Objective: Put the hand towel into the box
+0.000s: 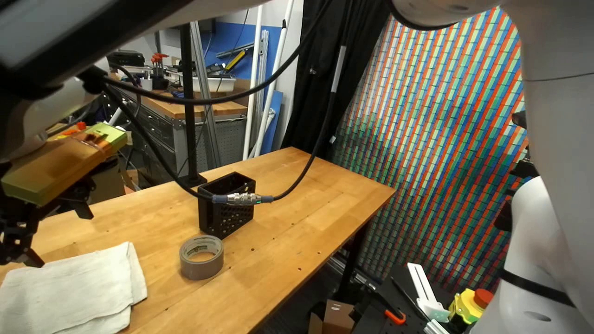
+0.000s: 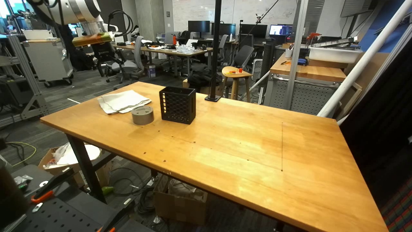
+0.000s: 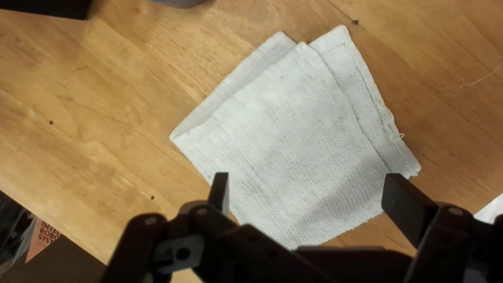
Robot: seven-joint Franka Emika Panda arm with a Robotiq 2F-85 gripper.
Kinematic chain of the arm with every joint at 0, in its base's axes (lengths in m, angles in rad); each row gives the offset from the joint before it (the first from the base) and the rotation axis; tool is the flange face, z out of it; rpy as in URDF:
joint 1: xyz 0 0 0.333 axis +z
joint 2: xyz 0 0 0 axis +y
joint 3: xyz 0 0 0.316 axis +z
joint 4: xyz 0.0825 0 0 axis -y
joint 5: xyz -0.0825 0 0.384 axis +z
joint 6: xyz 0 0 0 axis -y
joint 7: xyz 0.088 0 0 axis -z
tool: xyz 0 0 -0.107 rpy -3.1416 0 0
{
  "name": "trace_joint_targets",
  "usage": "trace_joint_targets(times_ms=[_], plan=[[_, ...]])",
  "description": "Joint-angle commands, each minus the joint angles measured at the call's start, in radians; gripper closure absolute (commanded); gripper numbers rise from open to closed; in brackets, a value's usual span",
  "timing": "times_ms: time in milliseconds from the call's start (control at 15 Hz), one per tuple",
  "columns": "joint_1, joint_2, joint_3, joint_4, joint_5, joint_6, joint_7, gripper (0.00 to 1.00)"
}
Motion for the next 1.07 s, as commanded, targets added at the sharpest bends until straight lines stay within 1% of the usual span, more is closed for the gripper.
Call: trace_joint_targets(times_ms=[0,467,1000], plan=[[0.032,0.085,-0.037,0.089,0.000,0.015,-0.050,0.00],[0.041,0.240,-0.076,0.233,0.003,0.023,-0.141,0.00],[0.039,0.383,-0.100,0.311,0.023,0.092,-0.159,0.00]])
